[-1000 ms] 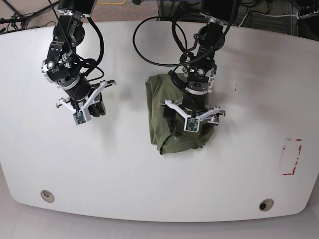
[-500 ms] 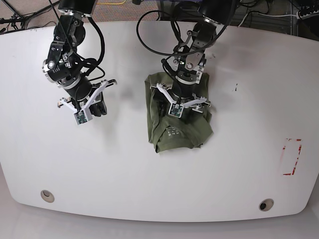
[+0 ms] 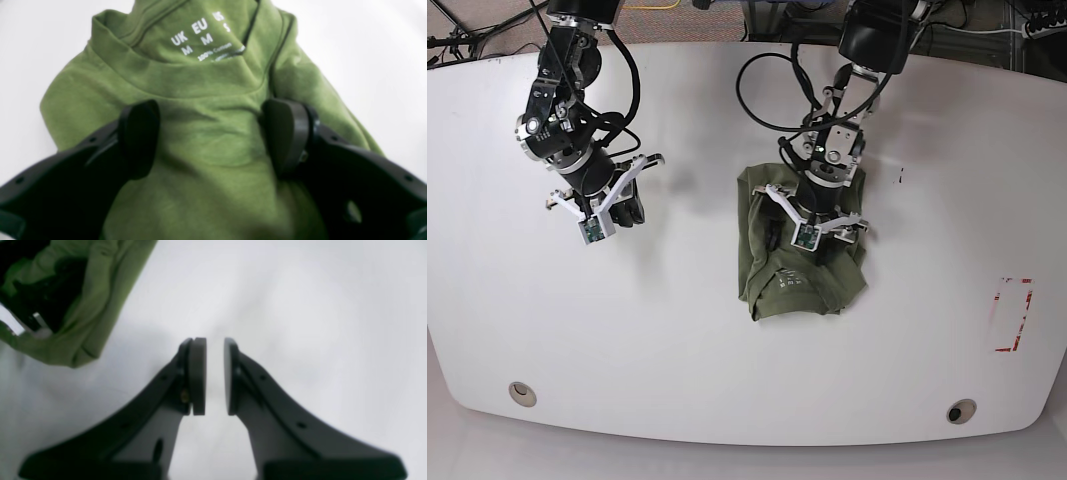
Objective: Fold the T-shirt properly
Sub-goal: 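Grasp the folded shirt with the left gripper and carry it to the table edge, then release the shirt at the table edge and lift the left gripper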
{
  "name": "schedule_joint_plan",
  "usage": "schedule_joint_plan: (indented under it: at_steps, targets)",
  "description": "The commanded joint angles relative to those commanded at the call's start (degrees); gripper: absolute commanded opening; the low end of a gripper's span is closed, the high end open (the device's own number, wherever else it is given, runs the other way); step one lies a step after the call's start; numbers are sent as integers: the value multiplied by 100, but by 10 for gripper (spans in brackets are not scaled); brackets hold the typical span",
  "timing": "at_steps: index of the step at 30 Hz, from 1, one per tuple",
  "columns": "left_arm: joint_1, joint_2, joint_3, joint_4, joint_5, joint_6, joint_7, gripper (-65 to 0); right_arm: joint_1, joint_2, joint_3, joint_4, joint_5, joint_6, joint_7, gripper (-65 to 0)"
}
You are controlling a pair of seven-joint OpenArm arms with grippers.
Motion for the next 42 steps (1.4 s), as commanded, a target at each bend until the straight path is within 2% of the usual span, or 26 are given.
schedule_joint_plan:
  at_steps: [3, 4, 5, 8, 11, 13, 18, 20, 24, 28, 32, 35, 42]
  targets:
    - [0, -220, -343, -35, 0, -484, 9, -197, 0, -9, 0, 0, 0, 0, 0, -561]
    - [9, -273, -422, -35, 0, -571, 9, -197, 0, -9, 0, 0, 0, 0, 0, -561]
    - [53, -422, -615, -35, 0, -782, 9, -197, 0, -9, 0, 0, 0, 0, 0, -561]
    - [176, -721, -967, -18, 9, -1187, 9, -197, -9, -9, 0, 0, 0, 0, -9, -561]
    - [220, -1116, -1196, -44, 44, -1512, 18, -197, -9, -9, 0, 0, 0, 0, -9, -561]
    - [255, -1371, -1275, -53, 44, -1591, 26, -197, -9, -9, 0, 0, 0, 0, -9, -561]
    - [492, -2084, -1398, -114, 9, -1600, 0, -197, -9, -9, -18, 0, 0, 0, -9, -561]
    - [563, -2268, -1433, -114, 9, -1618, 0, -197, -9, -9, -18, 0, 0, 0, -9, -561]
    - [809, -2760, -1547, -123, 0, -1916, -9, -197, 0, -9, -26, 0, 0, 0, -9, -561]
    - [993, -3024, -1890, -185, -9, -2356, -9, -197, 0, -9, -26, 0, 0, 0, -9, -561]
    - [1046, -3165, -2303, -352, -9, -2602, -18, -199, 0, -9, -26, 0, 0, 9, -9, -561]
    - [1046, -3367, -2488, -571, 0, -2699, -149, -199, 0, -9, -26, 9, 0, 9, -9, -561]
    - [1046, -3815, -2585, -1240, 0, -2725, -923, -199, -53, -9, -26, 97, 0, 9, -9, -561]
